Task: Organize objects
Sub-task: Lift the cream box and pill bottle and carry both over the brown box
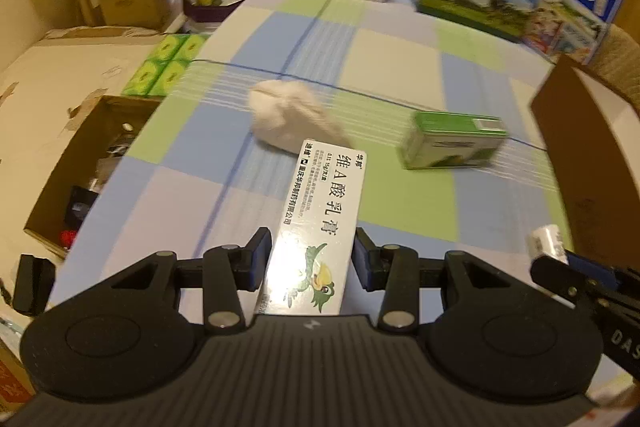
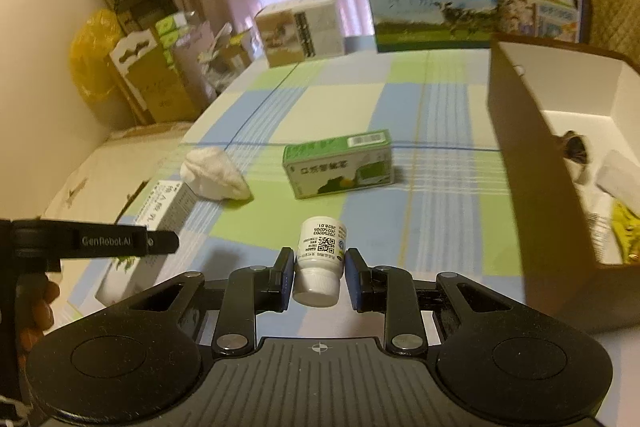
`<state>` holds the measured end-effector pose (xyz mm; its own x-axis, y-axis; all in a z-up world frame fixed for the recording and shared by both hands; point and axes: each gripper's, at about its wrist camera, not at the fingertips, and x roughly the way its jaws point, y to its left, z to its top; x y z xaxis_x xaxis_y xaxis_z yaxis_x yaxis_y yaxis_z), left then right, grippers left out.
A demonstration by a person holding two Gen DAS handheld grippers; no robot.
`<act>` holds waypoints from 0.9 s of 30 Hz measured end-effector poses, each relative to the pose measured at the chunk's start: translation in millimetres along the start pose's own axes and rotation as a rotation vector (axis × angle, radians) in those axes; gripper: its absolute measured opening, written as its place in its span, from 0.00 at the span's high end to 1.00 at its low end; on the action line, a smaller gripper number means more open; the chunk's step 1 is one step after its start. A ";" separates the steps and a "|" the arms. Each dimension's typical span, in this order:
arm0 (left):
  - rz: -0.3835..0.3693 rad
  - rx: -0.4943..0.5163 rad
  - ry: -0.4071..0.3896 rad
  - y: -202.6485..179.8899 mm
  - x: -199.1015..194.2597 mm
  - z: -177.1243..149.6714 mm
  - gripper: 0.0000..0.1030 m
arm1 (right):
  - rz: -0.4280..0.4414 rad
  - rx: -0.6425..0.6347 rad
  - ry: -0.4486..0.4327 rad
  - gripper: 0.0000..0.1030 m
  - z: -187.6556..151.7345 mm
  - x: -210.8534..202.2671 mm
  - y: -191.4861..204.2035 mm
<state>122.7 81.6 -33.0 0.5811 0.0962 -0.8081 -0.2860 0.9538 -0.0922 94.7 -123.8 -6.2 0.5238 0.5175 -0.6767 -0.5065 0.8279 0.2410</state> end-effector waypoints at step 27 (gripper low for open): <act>-0.381 0.280 -0.077 -211.9 -61.8 19.6 0.63 | -0.188 0.132 -0.230 0.76 31.9 -129.6 -140.0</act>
<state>162.4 -120.9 47.9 0.6625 -0.2644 -0.7008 0.1684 0.9643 -0.2045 119.6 -299.8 69.9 0.7483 0.3757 -0.5467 -0.3010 0.9267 0.2248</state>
